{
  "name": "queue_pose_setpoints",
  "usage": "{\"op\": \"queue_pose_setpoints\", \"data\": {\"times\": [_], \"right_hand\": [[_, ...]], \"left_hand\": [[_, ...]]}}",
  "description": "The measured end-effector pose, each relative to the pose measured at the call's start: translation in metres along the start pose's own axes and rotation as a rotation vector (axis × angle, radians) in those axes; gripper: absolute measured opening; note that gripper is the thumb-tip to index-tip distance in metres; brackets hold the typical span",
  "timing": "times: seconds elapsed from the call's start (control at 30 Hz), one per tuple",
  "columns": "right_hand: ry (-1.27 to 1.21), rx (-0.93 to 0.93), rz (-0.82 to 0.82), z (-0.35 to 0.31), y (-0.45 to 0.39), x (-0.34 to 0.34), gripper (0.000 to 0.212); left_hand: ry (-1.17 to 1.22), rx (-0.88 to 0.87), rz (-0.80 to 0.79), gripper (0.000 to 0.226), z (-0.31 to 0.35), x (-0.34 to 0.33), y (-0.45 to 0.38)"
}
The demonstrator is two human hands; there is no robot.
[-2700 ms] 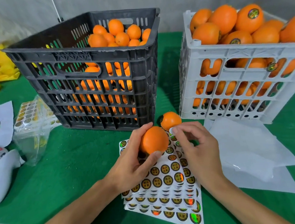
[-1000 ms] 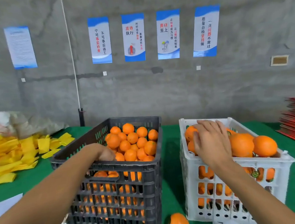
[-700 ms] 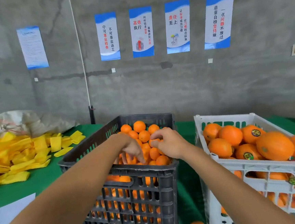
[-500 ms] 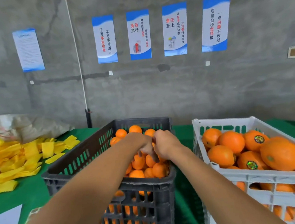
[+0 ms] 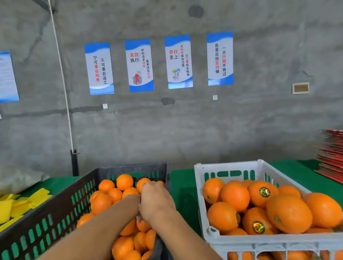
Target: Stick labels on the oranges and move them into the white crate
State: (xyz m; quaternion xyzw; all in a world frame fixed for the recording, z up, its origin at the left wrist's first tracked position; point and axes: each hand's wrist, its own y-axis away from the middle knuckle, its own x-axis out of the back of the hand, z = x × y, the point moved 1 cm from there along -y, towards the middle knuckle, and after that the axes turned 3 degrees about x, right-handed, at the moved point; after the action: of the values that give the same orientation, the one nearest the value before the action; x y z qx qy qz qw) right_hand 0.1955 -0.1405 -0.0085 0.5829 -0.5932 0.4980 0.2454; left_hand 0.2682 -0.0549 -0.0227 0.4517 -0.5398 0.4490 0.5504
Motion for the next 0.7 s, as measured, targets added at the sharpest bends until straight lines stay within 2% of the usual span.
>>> {"op": "queue_pose_setpoints", "data": {"times": [0.1,0.17,0.23,0.3,0.4,0.53,0.6,0.7], "right_hand": [[-0.185,-0.045,0.087,0.006,0.005,0.004,0.031],[-0.259,-0.026,0.146,0.007,0.009,0.008,0.043],[-0.279,0.008,0.195,0.004,0.015,0.012,0.047],[-0.326,0.027,0.232,-0.002,0.03,0.017,0.052],[-0.485,0.1,0.289,-0.008,0.066,0.031,0.066],[-0.603,0.242,0.539,-0.006,0.125,0.051,0.047],[-0.645,0.299,0.608,0.0,0.161,0.05,0.042],[-0.695,0.329,0.599,0.014,0.207,0.035,0.041]], "left_hand": [[-0.132,-0.001,-0.071,0.04,0.002,0.001,-0.001],[-0.093,-0.1,-0.02,0.045,0.002,0.02,0.009],[-0.033,-0.172,0.117,0.036,-0.004,0.039,0.026],[0.147,-0.177,0.248,0.026,-0.008,0.055,0.048],[0.384,-0.219,0.431,0.035,-0.006,0.07,0.092],[0.624,-0.356,0.73,0.063,0.02,0.056,0.171],[0.679,-0.434,0.798,0.067,0.032,0.036,0.209],[0.709,-0.547,0.82,0.067,0.042,0.003,0.245]]}}
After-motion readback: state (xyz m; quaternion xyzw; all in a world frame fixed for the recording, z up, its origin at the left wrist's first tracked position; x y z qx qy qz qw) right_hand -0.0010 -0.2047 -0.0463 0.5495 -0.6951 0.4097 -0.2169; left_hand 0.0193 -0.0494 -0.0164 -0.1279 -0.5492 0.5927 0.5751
